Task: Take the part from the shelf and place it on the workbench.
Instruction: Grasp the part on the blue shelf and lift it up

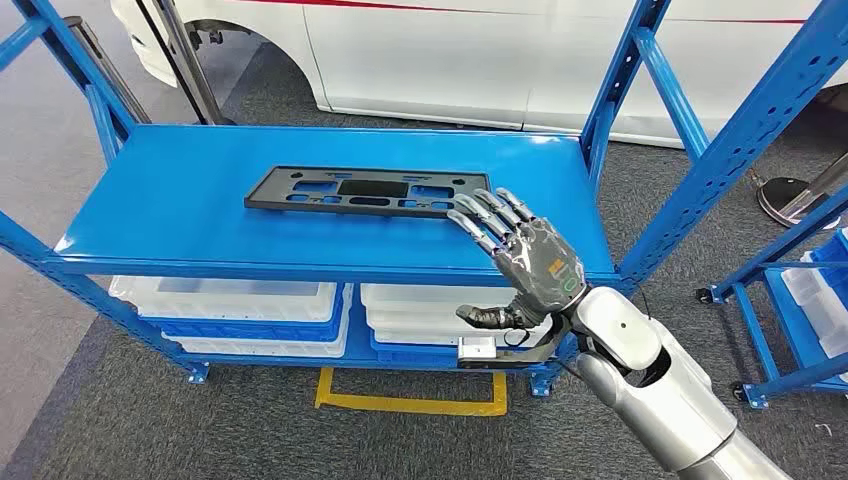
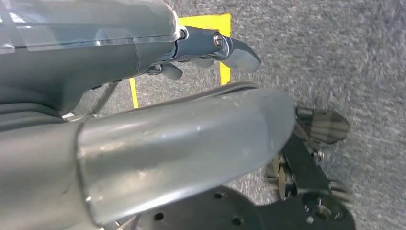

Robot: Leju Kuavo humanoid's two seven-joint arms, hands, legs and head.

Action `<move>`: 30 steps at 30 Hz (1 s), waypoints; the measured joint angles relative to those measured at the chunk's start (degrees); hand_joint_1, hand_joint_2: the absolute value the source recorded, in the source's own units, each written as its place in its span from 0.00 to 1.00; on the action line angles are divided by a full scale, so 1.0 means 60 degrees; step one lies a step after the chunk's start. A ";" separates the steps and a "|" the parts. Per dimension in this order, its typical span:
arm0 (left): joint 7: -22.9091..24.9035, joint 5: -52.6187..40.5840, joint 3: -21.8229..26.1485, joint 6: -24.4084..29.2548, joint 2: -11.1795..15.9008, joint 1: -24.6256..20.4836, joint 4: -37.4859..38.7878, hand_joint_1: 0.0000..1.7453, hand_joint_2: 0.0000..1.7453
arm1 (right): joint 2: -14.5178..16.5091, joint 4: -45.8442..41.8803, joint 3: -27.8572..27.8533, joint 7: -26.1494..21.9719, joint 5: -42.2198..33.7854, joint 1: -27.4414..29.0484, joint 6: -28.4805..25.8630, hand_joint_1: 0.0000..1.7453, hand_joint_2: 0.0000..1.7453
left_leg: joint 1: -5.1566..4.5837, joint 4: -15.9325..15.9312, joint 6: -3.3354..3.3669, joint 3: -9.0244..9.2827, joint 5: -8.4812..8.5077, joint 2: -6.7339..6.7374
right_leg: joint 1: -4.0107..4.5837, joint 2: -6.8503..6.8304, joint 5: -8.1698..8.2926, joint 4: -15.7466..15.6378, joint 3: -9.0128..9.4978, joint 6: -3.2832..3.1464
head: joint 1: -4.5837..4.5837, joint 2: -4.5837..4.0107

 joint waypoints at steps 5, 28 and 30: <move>-0.0042 -0.0014 0.0038 0.0002 0.0002 -0.0055 0.0007 0.00 0.00 | 0.0086 -0.0266 0.0181 -0.0168 -0.0423 0.0118 0.0196 0.00 0.00 | -0.0002 0.0077 -0.0292 0.0196 -0.0332 -0.0004 | 0.0098 -0.0074 0.0789 -0.0643 0.0072 -0.0265 | 0.0005 0.0000; -0.0458 -0.0205 0.0269 0.0109 0.0002 -0.0081 0.0018 0.00 0.00 | 0.0377 -0.1735 0.0623 -0.0664 -0.2395 0.0408 0.1044 0.00 0.00 | -0.0168 0.0364 -0.0140 -0.1415 0.0854 -0.0016 | 0.0272 0.0080 0.0013 -0.0871 0.1144 -0.0588 | 0.0001 0.0000; -0.0456 -0.0228 0.0270 0.0095 0.0002 -0.0091 0.0018 0.00 0.00 | 0.0379 -0.1733 0.0623 -0.0669 -0.2418 0.0408 0.1049 0.00 0.00 | -0.0176 0.0368 -0.0113 -0.1416 0.0848 -0.0015 | 0.0264 0.0081 0.0017 -0.0886 0.1150 -0.0552 | 0.0000 0.0000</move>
